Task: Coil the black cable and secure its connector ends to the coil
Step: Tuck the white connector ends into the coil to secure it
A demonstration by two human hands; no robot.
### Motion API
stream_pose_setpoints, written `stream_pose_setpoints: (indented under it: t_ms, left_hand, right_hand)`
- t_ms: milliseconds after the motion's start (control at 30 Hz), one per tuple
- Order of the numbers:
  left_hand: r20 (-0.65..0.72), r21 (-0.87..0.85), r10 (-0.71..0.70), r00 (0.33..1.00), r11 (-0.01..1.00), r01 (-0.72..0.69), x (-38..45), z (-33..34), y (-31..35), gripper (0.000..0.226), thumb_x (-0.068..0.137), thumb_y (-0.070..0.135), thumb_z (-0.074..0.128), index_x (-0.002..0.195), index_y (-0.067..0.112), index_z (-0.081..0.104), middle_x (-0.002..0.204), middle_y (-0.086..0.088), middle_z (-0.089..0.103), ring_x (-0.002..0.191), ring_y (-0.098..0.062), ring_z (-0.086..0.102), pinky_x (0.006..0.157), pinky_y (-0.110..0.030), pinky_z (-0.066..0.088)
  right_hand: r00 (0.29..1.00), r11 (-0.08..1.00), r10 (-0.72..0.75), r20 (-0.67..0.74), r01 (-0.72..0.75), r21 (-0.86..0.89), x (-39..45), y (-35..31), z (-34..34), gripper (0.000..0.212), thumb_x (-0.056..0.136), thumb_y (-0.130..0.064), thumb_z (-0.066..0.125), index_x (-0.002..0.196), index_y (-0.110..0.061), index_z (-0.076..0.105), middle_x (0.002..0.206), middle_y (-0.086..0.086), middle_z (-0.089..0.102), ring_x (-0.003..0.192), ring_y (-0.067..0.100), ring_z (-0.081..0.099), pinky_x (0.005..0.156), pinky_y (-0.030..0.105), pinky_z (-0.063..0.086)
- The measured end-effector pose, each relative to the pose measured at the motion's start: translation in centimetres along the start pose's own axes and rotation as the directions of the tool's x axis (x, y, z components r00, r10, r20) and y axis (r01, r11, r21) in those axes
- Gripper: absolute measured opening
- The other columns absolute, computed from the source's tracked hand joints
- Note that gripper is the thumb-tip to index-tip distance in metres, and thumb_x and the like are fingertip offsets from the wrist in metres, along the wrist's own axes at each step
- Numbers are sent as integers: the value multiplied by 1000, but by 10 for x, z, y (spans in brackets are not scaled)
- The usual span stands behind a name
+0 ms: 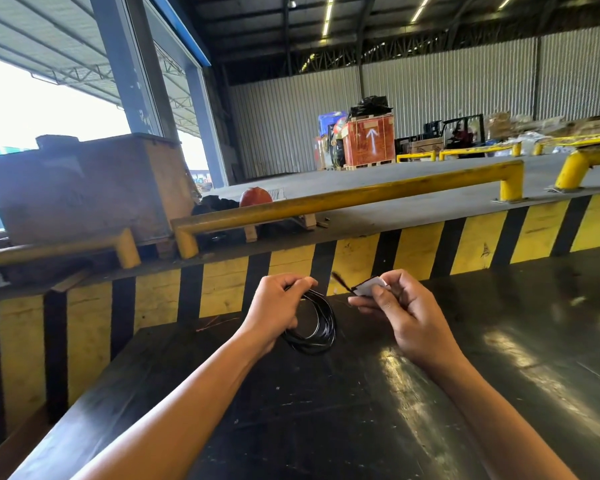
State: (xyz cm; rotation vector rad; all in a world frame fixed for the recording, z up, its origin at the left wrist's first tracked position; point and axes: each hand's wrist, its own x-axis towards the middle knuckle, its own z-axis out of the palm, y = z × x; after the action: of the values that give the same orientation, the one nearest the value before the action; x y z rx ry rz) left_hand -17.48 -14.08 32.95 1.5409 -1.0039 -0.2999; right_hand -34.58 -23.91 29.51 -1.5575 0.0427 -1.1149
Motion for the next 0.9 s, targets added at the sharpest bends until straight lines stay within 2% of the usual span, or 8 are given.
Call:
stream_pose_setpoints:
  t_ms: [133, 233, 400, 633, 800, 900]
  left_hand:
    - [-132, 18, 37, 991, 999, -35, 4, 4, -1, 23, 91, 21, 60, 83, 2, 70, 59, -13, 44, 40, -14, 31, 35, -21, 31]
    - [-157, 24, 67, 985, 998, -64, 4, 10, 0, 28, 90, 25, 62, 81, -1, 68, 61, -14, 49, 42, -16, 35, 37, -22, 33]
    - [-163, 48, 104, 981, 994, -97, 1, 19, -1, 23, 88, 29, 64, 71, 17, 72, 55, -1, 60, 37, -10, 41, 41, -27, 35]
    - [-216, 27, 104, 971, 995, -100, 2, 24, -4, 21, 87, 26, 66, 68, 20, 72, 60, -6, 64, 41, -10, 45, 40, -26, 37]
    - [-235, 40, 88, 968, 996, -81, 4, 23, -5, 20, 87, 28, 66, 67, 23, 71, 50, 4, 57, 37, -7, 41, 40, -27, 36]
    - [-235, 53, 90, 968, 995, -79, 4, 26, -6, 23, 86, 28, 67, 64, 25, 72, 50, 8, 61, 39, -5, 44, 45, -29, 39]
  right_hand:
    - [997, 998, 44, 57, -42, -37, -9, 7, 9, 9, 95, -9, 50, 96, -9, 58, 96, 4, 73, 94, 17, 72, 76, 23, 58]
    - [993, 991, 77, 85, -67, -120, -13, 13, 19, 10, 95, -15, 52, 91, -20, 60, 95, -5, 74, 92, 12, 72, 74, 21, 57]
    - [993, 975, 94, 69, -77, -210, -11, 16, 25, 11, 95, -18, 53, 87, -26, 57, 89, -2, 74, 88, 5, 71, 70, 17, 55]
    - [990, 942, 117, 82, -84, -326, -7, 16, 26, 7, 95, -27, 52, 90, -27, 57, 89, -3, 73, 89, 2, 70, 75, 27, 58]
    - [984, 935, 149, 100, -107, -339, -9, 17, 23, 7, 95, -25, 53, 89, -26, 56, 87, -4, 73, 85, 1, 70, 70, 24, 57]
    - [983, 930, 157, 99, -113, -351, -6, 17, 23, 6, 95, -26, 53, 91, -26, 57, 89, -4, 74, 86, 1, 70, 74, 27, 58]
